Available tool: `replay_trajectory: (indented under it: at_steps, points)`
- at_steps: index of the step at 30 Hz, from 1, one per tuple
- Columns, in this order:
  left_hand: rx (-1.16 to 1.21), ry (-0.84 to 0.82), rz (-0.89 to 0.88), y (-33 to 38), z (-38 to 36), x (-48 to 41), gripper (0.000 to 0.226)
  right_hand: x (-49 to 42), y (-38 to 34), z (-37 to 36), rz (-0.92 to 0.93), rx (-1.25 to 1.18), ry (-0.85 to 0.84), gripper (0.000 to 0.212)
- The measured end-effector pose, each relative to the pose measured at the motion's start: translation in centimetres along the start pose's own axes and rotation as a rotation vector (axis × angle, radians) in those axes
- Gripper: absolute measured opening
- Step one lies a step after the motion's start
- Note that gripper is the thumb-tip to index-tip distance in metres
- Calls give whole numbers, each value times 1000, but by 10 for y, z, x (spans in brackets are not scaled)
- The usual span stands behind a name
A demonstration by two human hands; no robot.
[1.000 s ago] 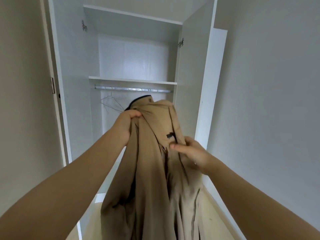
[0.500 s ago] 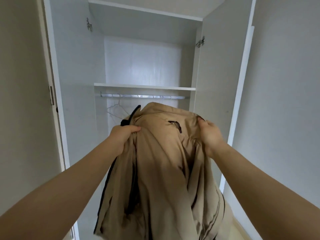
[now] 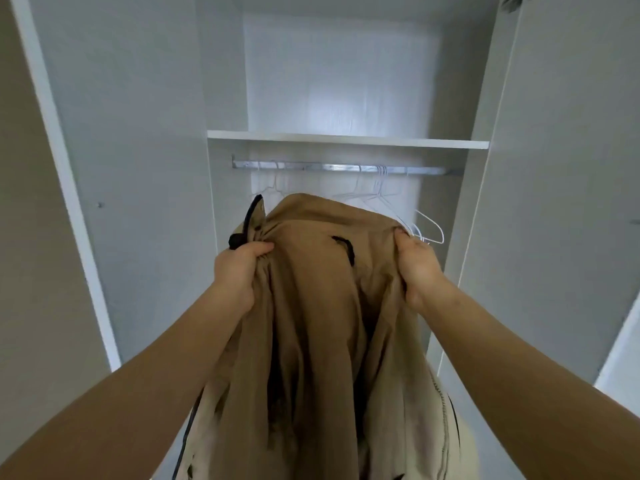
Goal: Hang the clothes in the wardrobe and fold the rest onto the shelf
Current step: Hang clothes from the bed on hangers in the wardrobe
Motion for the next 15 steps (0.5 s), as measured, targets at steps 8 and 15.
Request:
replay_trajectory:
  at_steps: [8, 15]
  points:
    - [75, 174, 29, -7, -33, -114, 23, -144, 57, -68, -87, 81, -236, 34]
    - [54, 337, -2, -6, -8, -208, 34, -213, 97, -161, -149, 231, -419, 27]
Point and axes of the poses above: each hand's wrist, its own x-axis away from the middle knuckle, its own z-axis out of the back of the hand, y = z × x, the point moved 3 cm from there along -x, towards the middle knuckle
